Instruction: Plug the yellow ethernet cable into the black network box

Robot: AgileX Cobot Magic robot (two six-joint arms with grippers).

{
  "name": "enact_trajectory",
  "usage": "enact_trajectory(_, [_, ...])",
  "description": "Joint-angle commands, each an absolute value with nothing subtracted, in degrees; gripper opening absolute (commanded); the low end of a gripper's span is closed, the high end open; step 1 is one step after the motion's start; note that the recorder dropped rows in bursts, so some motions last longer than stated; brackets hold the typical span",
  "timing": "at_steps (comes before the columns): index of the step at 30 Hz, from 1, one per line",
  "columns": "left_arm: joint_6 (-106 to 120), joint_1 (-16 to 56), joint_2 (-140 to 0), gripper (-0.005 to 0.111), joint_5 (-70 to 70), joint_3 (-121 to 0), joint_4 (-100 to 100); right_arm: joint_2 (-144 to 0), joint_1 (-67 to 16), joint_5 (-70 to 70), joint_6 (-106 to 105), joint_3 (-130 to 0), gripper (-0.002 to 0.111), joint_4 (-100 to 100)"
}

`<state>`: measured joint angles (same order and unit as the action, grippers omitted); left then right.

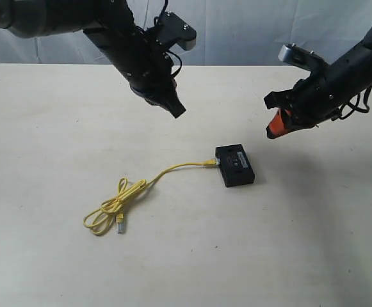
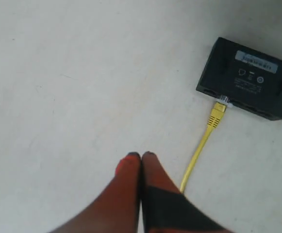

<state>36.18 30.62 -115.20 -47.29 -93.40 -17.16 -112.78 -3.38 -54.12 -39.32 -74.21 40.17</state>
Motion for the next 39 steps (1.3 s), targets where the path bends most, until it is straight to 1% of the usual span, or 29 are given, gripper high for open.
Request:
enact_trajectory(1, [26.71, 30.35, -111.91, 0.0, -47.79, -92.78, -14.02, -107.98, -3.32, -55.76, -34.0, -73.9, -0.001, 34.45])
enact_trajectory(8, [22.66, 30.21, -106.0, 0.0, -47.29, -87.27, -11.61, -98.32, -3.32, -52.95, -32.83, -67.58, -0.001, 32.37])
enact_trajectory(19, [19.84, 30.16, -91.37, 0.0, -37.38, -74.38, -11.53, -81.06, -3.32, -48.01, -32.55, -58.19, -0.001, 30.89])
enact_trajectory(23, [16.12, 26.13, -81.3, 0.0, -31.5, -66.4, -10.67, -69.32, -3.32, -42.37, -27.87, -52.19, -0.001, 24.88])
enact_trajectory(27, [15.02, 18.21, -68.89, 0.0, -27.44, -57.1, -10.67, -54.57, -3.32, -36.6, -24.93, -45.11, -0.001, 20.75])
enact_trajectory(29, [13.91, 16.52, -62.87, 0.0, -25.12, -53.27, -10.67, -48.41, -3.32, -33.8, -24.84, -42.41, -0.001, 20.99])
enact_trajectory(32, [13.67, 16.07, -54.48, 0.0, -20.72, -48.08, -10.67, -39.46, -3.32, -33.18, -24.84, -39.77, -0.001, 20.99])
enact_trajectory(35, [13.41, 16.07, -43.96, 0.0, -13.1, -40.14, -10.92, -28.89, -3.32, -33.38, -24.84, -36.06, -0.001, 20.87])
enact_trajectory(39, [13.41, 16.07, -35.59, 0.0, -6.76, -33.29, -10.8, -19.24, -3.32, -34.28, -24.94, -32.41, -0.001, 19.37])
